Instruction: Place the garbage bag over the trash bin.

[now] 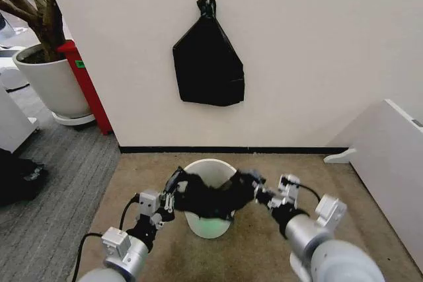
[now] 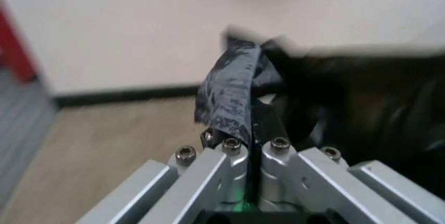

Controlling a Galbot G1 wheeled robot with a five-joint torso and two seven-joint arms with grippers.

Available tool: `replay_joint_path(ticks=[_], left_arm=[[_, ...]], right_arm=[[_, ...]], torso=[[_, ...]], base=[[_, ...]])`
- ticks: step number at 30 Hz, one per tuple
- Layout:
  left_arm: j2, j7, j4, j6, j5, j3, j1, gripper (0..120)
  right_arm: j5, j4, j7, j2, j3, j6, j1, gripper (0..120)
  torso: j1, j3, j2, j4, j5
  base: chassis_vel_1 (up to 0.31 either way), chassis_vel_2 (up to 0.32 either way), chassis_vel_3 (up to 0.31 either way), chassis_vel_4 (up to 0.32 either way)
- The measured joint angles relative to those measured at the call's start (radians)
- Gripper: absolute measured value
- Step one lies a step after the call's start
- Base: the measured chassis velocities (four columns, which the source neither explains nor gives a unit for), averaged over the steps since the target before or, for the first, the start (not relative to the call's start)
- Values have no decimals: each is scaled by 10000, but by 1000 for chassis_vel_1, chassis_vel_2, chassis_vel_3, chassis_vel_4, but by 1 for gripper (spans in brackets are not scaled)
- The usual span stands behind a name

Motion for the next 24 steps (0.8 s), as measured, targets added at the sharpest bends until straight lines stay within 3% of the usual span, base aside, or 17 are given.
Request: replay_joint_path(ticks=[6, 13, 24], left_arm=[[-239, -258, 546, 163, -173, 236, 121, 0], [-628, 337, 2062, -169, 134, 651, -432, 0], [-1144, 921, 3134, -524, 550, 860, -935, 0]], right_arm=[[-326, -413, 117, 156, -4, -21, -247, 0], [-700, -1243, -233, 480, -186, 95, -349, 0], [-3099, -3910, -3333, 1080, -81, 2083, -312, 0]], torso=[[0, 0, 0, 3, 0], [0, 1, 0, 1, -3], [0, 1, 0, 1, 0]], base=[[0, 0, 0, 0], [0, 0, 0, 0], [0, 0, 0, 0]])
